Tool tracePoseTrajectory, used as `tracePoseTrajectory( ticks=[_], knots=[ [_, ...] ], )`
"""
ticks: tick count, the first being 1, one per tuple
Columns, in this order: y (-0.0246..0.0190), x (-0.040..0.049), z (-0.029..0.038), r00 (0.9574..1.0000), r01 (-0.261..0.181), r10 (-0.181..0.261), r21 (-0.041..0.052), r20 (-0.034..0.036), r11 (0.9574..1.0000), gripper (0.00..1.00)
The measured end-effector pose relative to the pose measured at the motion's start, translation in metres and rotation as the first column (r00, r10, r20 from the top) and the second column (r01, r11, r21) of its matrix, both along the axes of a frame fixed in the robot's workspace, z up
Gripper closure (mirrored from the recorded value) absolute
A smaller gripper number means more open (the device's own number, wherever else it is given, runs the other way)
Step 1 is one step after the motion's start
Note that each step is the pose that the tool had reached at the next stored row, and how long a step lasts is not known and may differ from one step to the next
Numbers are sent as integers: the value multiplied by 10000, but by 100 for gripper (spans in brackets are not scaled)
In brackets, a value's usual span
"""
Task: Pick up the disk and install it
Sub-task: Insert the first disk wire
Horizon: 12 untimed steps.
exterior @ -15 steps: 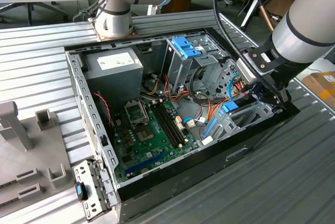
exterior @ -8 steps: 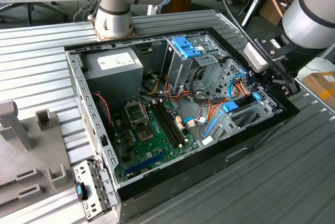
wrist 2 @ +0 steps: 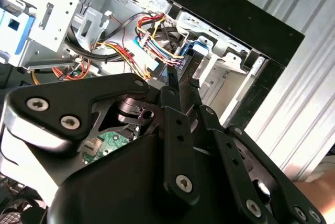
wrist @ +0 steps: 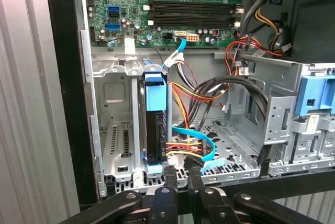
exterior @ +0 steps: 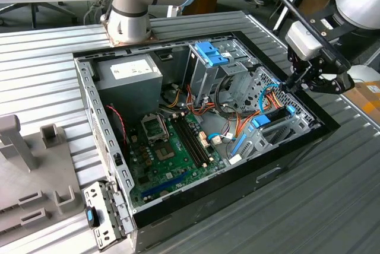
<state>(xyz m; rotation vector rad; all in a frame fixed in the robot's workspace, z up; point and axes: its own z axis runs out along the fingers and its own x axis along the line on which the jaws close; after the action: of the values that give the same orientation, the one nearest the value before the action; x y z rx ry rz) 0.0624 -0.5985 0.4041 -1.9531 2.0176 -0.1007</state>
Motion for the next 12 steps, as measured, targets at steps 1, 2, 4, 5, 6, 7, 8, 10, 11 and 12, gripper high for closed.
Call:
tracePoseTrajectory(
  ticks=[1,2,4,5,6,7,8,10,11,12],
  knots=[
    [0,0,0,10000,0,0,0,0,10000,76],
    [1,0,0,10000,0,0,1,0,10000,76],
    [45,-5,-1,10000,2,-2,0,0,10000,76],
    [83,-8,-2,10000,0,0,0,0,10000,76],
    [105,-9,-7,10000,0,0,-1,0,10000,76],
    [114,-9,-12,10000,-1,1,0,0,10000,76],
    [133,-9,-34,10000,0,0,-7,0,10000,76],
    [154,-9,-54,10000,3,-3,-92,0,10000,76],
    [158,-9,-57,10000,4,-4,-137,-1,9999,76],
    [159,-9,-57,10000,3,-3,-140,0,9999,76]
  ],
)
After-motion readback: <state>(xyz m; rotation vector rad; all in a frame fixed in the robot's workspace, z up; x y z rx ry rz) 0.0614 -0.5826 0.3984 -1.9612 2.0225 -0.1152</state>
